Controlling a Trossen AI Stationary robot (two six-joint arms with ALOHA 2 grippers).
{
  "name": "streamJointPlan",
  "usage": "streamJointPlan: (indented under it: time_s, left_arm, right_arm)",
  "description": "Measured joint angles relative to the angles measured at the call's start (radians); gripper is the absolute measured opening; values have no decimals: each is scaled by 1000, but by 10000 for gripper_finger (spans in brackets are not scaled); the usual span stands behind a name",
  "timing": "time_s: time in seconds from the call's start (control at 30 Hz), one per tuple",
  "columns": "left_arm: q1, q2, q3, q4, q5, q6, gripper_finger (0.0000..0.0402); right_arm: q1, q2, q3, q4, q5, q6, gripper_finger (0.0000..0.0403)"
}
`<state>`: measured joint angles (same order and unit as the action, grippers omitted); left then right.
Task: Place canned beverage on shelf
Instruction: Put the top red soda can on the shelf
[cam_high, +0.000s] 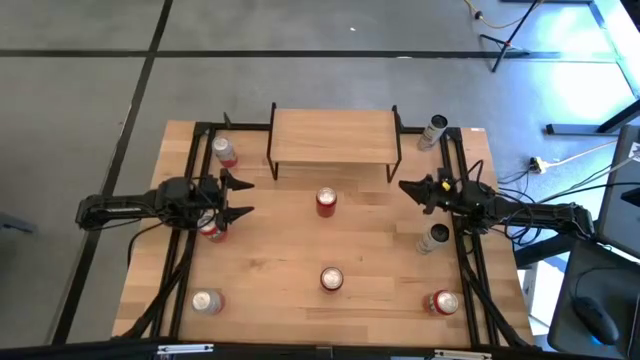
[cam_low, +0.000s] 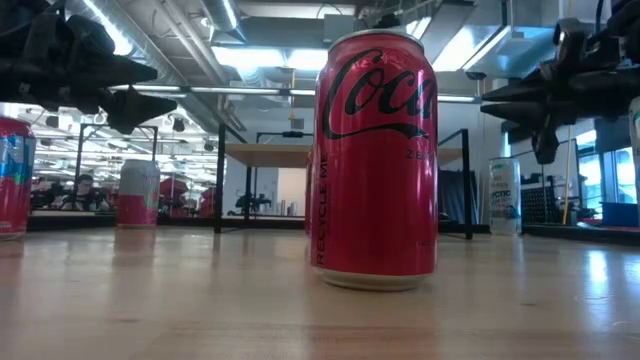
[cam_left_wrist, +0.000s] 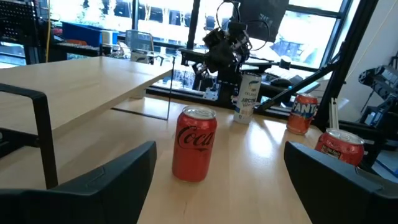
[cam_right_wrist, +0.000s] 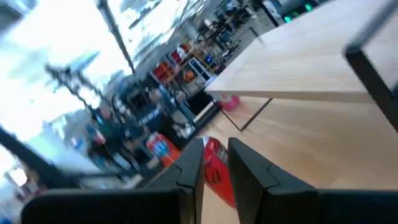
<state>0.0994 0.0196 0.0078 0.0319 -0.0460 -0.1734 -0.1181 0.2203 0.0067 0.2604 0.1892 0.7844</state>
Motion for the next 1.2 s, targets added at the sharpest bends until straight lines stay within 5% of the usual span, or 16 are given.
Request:
streamJointPlan:
  time_s: [0.23,0.53,0.8,1.0,1.2]
  left_arm:
    - [0,0,0,145,-86,-53,347]
    - [0,8,0,226,-143,-132,347]
    - [0,117,37,224,-154,-134,347]
    - [0,203,59,229,-182,-133,347]
    - [0,223,60,231,-182,-133,347]
  right_arm:
    - [0,0,0,52,140,182,62]
    - [0,53,85,105,151,20,62]
    - [0,376,317,70,87,-223,62]
    - [0,672,491,14,-1,-259,64]
    - [0,903,649,-50,-207,-327,124]
